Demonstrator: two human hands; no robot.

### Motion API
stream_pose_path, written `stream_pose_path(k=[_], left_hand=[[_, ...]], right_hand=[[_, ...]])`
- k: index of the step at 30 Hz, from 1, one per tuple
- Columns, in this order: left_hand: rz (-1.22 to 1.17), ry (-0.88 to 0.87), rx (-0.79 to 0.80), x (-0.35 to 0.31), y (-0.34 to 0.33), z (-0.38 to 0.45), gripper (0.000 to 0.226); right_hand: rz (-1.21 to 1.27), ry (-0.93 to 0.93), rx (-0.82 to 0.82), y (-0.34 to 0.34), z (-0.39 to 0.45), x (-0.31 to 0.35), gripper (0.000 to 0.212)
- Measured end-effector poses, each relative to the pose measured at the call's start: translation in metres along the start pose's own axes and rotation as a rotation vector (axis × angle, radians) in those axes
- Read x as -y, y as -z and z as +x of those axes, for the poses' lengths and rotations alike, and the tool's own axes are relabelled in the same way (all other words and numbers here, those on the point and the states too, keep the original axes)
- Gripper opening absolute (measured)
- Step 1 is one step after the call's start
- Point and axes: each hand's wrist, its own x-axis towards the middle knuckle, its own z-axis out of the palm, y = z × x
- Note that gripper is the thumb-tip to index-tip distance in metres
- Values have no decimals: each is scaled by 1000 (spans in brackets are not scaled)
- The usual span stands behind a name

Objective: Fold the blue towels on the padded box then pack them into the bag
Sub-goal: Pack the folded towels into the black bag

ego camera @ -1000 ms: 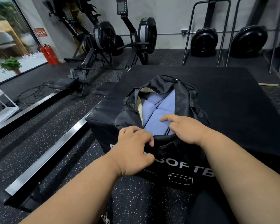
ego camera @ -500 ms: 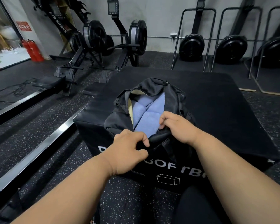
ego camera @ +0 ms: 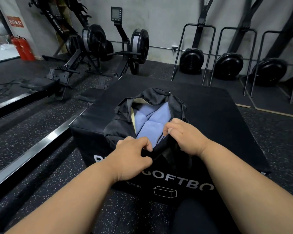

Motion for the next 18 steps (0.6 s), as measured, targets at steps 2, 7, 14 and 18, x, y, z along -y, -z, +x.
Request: stream_pose_path(k=[2, 7, 14, 18], left_hand=[[151, 3, -22, 12, 5, 1, 35], [356, 10, -52, 31, 16, 10, 57], [471, -62, -162, 28, 20, 18, 51], [454, -95, -234, 34, 31, 21, 36]], right_hand=[[-134, -10, 19, 5, 7, -6, 45], [-300, 10, -12, 24, 35, -21, 58], [-383, 16, -62, 43, 72, -41, 59], [-400, 30, -89, 51, 95, -55, 58]])
